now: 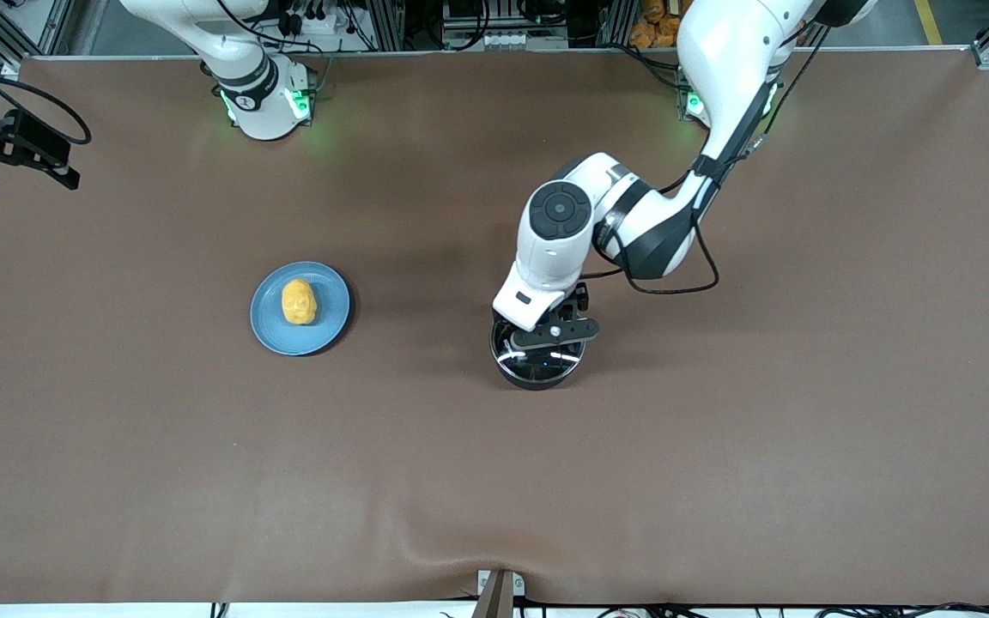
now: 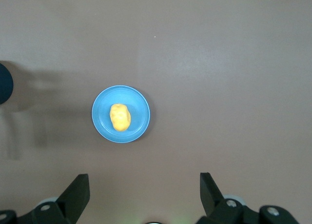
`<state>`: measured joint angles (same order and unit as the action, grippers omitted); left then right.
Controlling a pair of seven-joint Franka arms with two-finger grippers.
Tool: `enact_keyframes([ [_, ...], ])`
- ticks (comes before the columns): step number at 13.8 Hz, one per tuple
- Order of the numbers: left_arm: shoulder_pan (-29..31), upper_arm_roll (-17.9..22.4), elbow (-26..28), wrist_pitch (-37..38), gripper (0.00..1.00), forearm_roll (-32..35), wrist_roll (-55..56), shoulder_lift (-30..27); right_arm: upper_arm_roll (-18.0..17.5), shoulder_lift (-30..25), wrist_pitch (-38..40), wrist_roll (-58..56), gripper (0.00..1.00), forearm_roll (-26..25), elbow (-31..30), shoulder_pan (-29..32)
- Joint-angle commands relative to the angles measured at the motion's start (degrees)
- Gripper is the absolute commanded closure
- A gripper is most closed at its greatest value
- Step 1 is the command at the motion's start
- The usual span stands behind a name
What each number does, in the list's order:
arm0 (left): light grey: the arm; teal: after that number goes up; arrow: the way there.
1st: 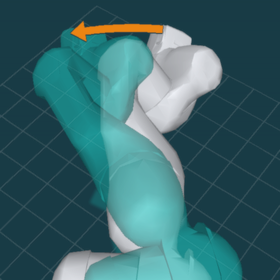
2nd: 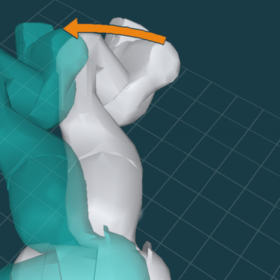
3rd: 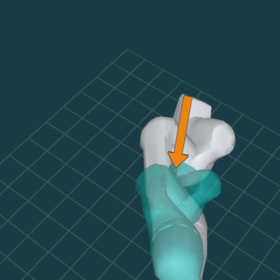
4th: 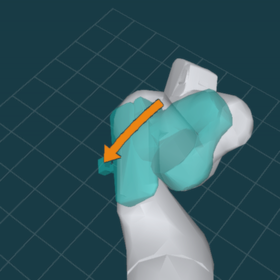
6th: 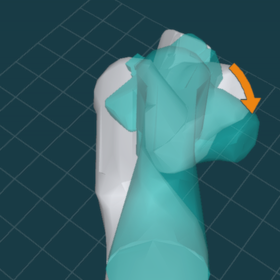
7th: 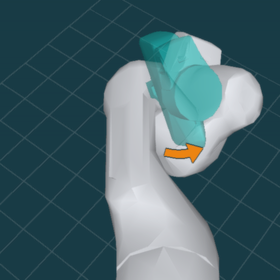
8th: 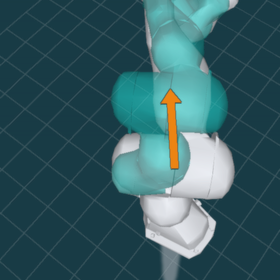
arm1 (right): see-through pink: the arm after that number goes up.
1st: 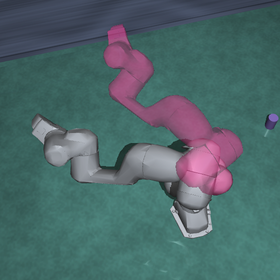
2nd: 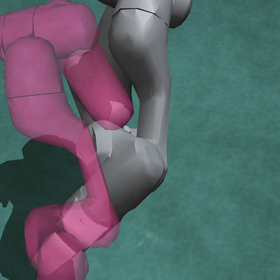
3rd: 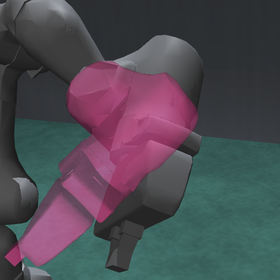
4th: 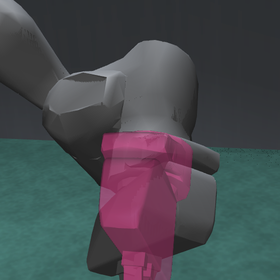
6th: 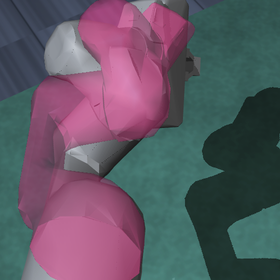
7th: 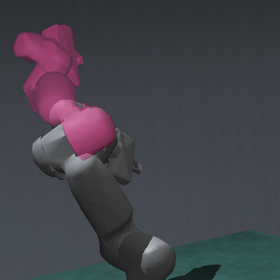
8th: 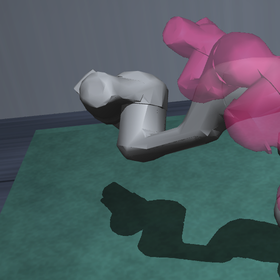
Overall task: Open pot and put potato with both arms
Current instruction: 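Reach the left gripper down to the blue knob of the glass lid, then grasp the lid knob with the left gripper and lift the lid off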
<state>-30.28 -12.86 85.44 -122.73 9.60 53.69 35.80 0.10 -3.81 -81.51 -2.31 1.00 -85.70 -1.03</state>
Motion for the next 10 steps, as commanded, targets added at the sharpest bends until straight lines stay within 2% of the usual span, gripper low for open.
enact_keyframes([
  [1, -0.5, 0.7, -1.7, 0.3, 0.00, 1.7, 1.1, 0.7, 0.1, 0.6, 0.7, 1.1, 0.00, 0.6, 1.1, -0.1],
  [10, 0.0, 0.8, -1.9, -0.2, 0.00, 1.6, 1.0, 3.0, 0.1, 0.6, 0.7, 1.1, 0.00, 0.6, 1.1, 0.0],
])
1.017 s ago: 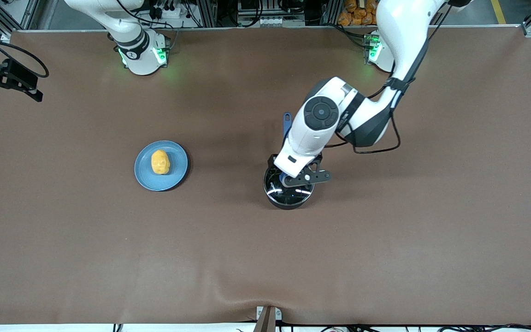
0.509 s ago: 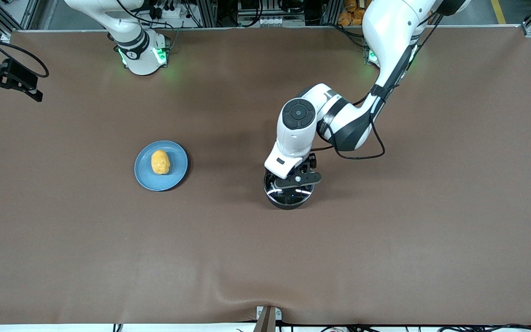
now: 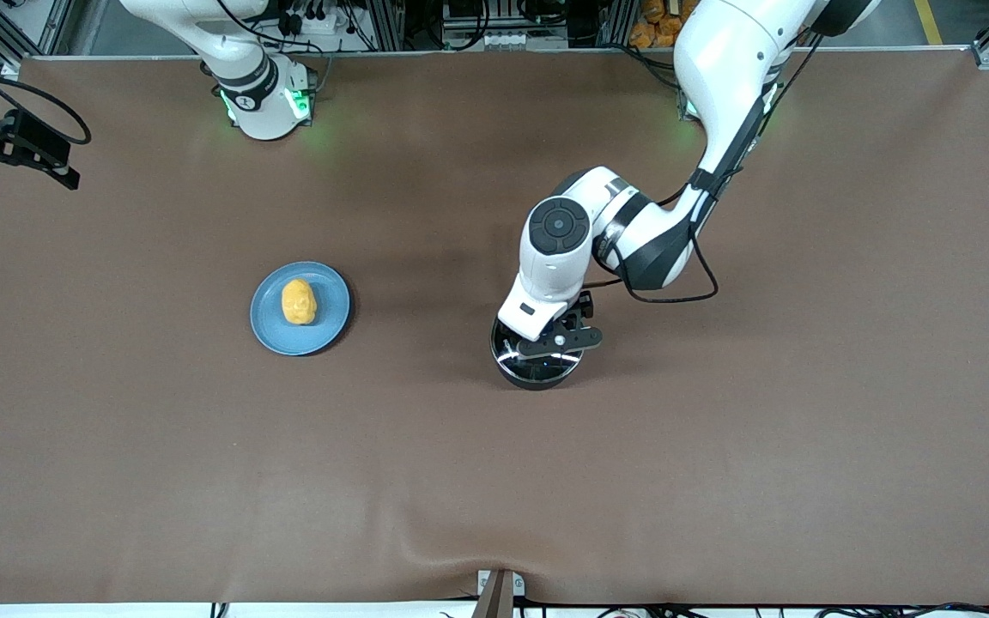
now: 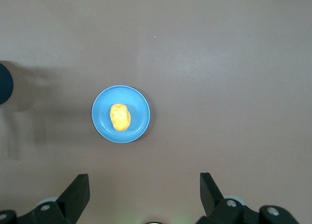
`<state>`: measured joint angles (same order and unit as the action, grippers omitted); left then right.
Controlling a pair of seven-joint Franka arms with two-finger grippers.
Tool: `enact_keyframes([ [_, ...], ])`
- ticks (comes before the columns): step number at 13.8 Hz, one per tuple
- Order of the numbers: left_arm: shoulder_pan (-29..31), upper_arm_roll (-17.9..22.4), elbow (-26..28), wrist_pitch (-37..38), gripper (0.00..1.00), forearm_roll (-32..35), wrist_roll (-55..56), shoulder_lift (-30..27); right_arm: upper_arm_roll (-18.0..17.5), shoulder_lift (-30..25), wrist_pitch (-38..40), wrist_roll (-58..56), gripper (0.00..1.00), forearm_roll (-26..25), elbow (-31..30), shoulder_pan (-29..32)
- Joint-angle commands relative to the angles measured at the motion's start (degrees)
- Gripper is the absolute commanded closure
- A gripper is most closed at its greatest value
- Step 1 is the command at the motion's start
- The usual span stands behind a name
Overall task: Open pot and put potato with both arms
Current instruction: 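Grasp the lid knob with the left gripper and lift the lid off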
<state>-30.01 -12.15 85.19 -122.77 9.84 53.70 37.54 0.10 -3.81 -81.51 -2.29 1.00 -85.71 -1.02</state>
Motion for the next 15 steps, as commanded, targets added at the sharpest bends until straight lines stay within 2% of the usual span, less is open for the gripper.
enact_keyframes([
  [1, -0.2, 0.1, -1.6, -0.2, 0.00, 1.3, 1.0, 1.3, 0.1, 0.6, 0.7, 1.1, 0.00, 0.7, 1.0, 0.0],
  [10, -0.2, 0.2, -1.5, -1.7, 0.00, 1.4, 1.4, 2.1, 0.1, 0.6, 0.7, 1.1, 0.00, 0.6, 1.0, 0.0],
  [12, -0.2, 0.2, -1.5, -1.7, 0.39, 1.4, 3.5, 2.0, 0.1, 0.6, 0.7, 1.1, 0.00, 0.7, 1.1, 0.0],
  [13, -0.2, 0.2, -1.5, -1.6, 0.54, 1.4, 3.8, 2.0, 0.1, 0.6, 0.7, 1.1, 0.00, 0.7, 1.1, 0.0],
  [15, -0.2, 0.2, -1.5, -1.6, 0.78, 1.4, 4.6, 2.0, 0.1, 0.6, 0.7, 1.0, 0.00, 0.7, 1.0, 0.1],
])
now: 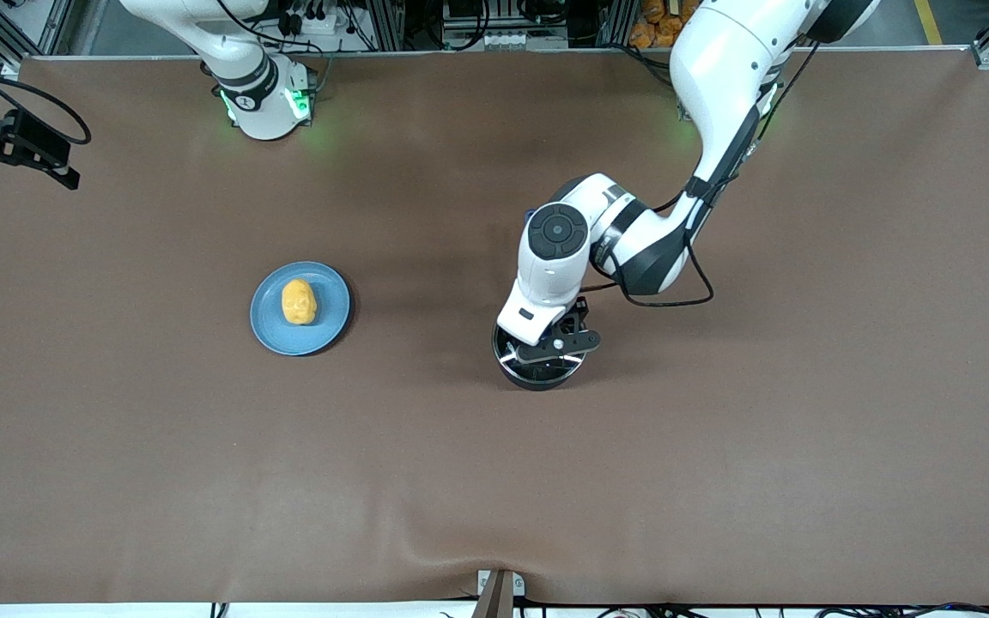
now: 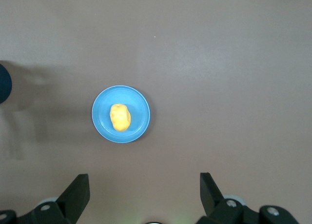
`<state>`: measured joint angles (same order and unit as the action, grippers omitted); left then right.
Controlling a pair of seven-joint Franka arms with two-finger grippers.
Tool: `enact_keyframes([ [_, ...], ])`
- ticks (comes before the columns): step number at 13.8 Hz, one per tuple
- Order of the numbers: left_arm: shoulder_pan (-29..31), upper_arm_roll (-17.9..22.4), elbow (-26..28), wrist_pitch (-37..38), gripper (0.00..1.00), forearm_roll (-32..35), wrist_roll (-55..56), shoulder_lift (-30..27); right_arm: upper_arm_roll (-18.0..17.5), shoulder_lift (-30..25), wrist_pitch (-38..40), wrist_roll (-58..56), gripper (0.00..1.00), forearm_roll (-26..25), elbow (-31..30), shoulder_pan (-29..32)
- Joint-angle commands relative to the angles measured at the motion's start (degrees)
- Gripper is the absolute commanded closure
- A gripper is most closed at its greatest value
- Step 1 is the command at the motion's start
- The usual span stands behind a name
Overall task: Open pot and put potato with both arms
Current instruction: 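Grasp the lid knob with the left gripper and lift the lid off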
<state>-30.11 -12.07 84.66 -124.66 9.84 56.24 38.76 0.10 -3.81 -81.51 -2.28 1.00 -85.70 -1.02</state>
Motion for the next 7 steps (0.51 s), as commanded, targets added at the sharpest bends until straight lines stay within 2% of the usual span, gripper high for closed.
enact_keyframes([
  [1, -0.1, 0.1, -1.0, 0.3, 0.85, 1.4, 2.3, 0.6, 0.1, 0.6, 0.7, 1.0, 0.00, 0.7, 1.1, 0.1],
  [2, 0.0, 0.1, -1.1, 0.3, 0.90, 1.3, 2.3, 0.2, 0.1, 0.6, 0.7, 0.9, 0.00, 0.6, 1.1, 0.2],
  [5, 0.8, 0.0, -1.1, 1.6, 0.90, 0.8, 2.4, -3.3, 0.2, 0.6, 0.7, 0.9, 0.00, 0.6, 1.1, 0.3],
  [7, 1.2, 0.0, -1.1, 5.1, 0.90, -0.1, 2.7, -6.6, 0.2, 0.6, 0.7, 1.0, 0.00, 0.6, 1.3, 0.5],
])
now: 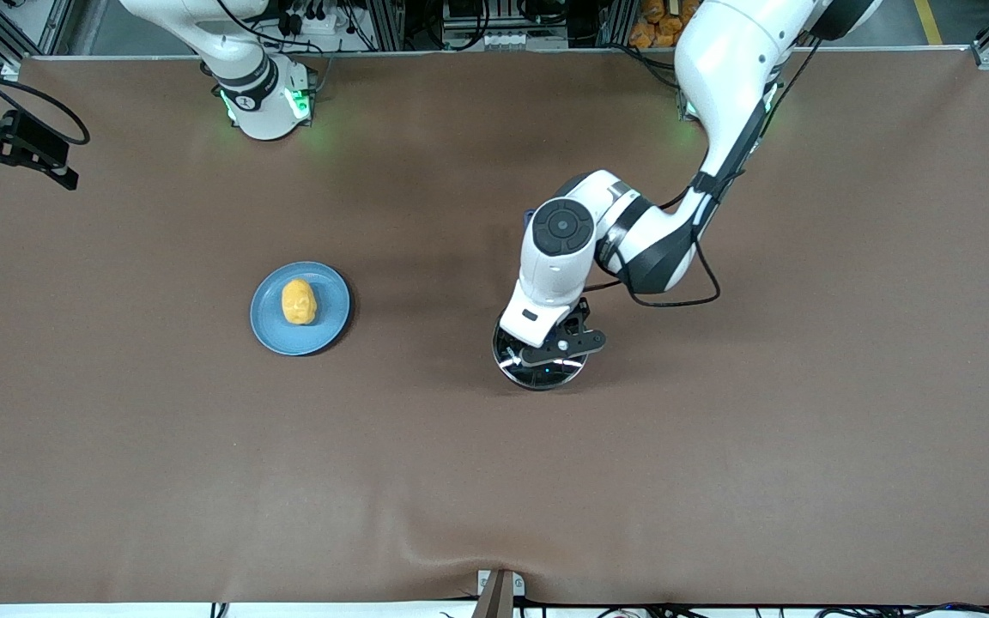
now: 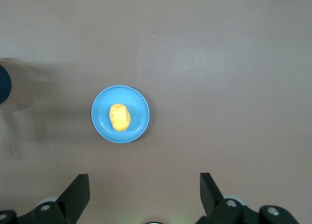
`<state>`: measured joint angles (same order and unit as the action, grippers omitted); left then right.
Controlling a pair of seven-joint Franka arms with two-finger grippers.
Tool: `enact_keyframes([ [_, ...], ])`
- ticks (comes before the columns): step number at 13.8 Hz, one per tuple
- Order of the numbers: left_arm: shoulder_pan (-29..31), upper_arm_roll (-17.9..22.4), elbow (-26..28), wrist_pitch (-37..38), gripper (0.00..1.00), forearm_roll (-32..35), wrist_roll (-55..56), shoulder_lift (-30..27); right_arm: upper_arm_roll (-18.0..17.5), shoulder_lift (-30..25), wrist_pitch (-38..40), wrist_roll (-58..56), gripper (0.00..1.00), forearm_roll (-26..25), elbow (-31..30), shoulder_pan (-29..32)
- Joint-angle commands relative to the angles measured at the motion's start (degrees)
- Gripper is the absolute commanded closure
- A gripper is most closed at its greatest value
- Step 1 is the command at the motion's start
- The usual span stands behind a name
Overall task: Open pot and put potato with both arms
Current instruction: 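Grasp the lid knob with the left gripper and lift the lid off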
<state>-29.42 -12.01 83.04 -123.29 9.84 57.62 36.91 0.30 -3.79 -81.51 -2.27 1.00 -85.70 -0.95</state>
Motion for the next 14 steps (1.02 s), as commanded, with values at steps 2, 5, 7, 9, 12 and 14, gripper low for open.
enact_keyframes([
  [2, 2.4, -0.1, 0.8, 4.3, 0.90, 0.0, 1.2, -7.6, 0.0, 0.8, 0.6, 0.9, 0.00, 0.6, 1.4, 0.2],
  [5, 7.0, -0.7, 3.0, 7.6, 0.90, -0.2, -1.8, -12.0, -0.2, 3.3, 0.3, 0.9, 0.00, 0.5, 1.4, -0.5],
  [7, 10.1, -0.8, 7.6, 7.6, 0.90, -1.7, -6.4, -16.3, -0.2, 6.1, 0.0, 0.7, 0.00, 0.4, 1.4, -0.4],
  [9, 14.3, -0.8, 12.3, 7.6, 0.90, -4.5, -13.3, -21.4, -0.2, 10.5, 0.0, 0.7, 0.00, 0.1, 1.5, -0.3],
  [12, 21.7, -0.8, 20.2, 7.6, 0.90, -7.5, -24.8, -29.2, -0.2, 14.9, -1.5, 0.7, 0.00, 0.1, 1.5, -0.3],
  [14, 26.4, -0.8, 25.0, 7.6, 0.90, -7.5, -32.3, -33.0, -0.2, 18.5, -2.9, 0.2, 0.00, 0.0, 1.8, -0.5],
])
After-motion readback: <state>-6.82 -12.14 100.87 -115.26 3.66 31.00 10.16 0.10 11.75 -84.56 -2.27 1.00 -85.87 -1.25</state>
